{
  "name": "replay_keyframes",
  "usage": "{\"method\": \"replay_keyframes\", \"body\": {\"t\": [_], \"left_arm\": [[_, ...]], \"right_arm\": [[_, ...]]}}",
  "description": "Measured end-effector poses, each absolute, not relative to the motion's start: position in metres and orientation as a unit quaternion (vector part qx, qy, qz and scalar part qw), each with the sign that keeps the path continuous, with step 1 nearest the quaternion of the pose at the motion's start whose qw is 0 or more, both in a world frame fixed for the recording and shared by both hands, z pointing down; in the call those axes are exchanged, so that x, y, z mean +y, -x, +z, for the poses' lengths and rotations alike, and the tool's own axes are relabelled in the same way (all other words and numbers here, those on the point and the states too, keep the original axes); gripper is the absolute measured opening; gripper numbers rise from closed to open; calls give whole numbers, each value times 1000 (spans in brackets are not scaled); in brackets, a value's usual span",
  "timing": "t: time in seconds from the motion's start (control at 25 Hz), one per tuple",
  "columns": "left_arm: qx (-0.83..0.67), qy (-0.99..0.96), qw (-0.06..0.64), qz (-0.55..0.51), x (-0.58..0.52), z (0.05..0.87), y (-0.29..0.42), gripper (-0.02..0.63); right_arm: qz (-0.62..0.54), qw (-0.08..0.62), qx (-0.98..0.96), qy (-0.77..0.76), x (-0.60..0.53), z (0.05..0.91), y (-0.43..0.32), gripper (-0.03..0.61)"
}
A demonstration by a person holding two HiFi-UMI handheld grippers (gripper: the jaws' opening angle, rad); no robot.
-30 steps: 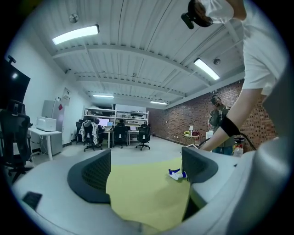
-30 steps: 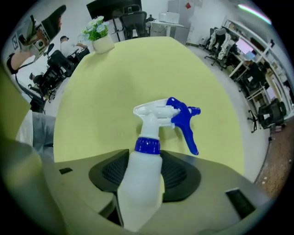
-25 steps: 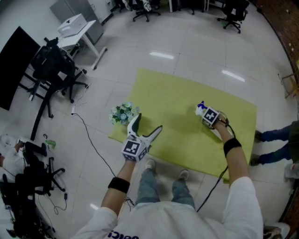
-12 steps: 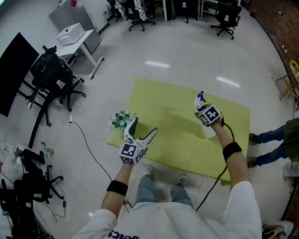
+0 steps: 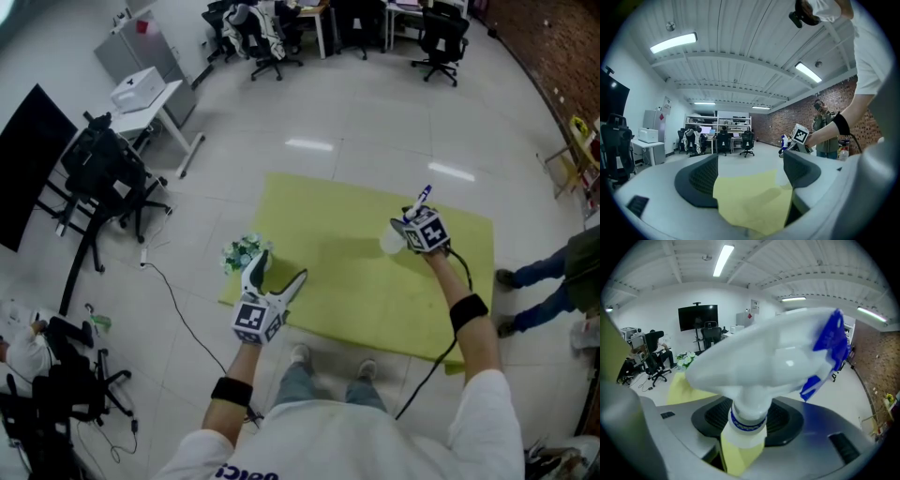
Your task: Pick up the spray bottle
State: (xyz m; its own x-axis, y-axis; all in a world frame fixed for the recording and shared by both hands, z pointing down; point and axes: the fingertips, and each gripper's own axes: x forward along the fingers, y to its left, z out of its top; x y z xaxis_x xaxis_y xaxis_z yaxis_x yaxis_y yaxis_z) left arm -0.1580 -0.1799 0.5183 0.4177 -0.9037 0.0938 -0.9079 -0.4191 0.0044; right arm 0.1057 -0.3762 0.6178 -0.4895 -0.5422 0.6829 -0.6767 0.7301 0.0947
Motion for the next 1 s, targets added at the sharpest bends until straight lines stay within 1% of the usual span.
{"method": "replay_keyframes", "body": {"t": [0.4, 0.68, 1.0], "left_arm": [[-518, -855, 8, 20, -160, 486, 145, 440], [-500, -866, 0, 24, -168, 480, 139, 440], [-483, -876, -12, 8, -190, 469, 130, 436]], "right_arm": [[68, 290, -862, -411, -366, 556, -130, 199], [56, 256, -843, -470, -346, 510, -162, 199], [61, 171, -826, -534, -303, 474, -209, 199]]}}
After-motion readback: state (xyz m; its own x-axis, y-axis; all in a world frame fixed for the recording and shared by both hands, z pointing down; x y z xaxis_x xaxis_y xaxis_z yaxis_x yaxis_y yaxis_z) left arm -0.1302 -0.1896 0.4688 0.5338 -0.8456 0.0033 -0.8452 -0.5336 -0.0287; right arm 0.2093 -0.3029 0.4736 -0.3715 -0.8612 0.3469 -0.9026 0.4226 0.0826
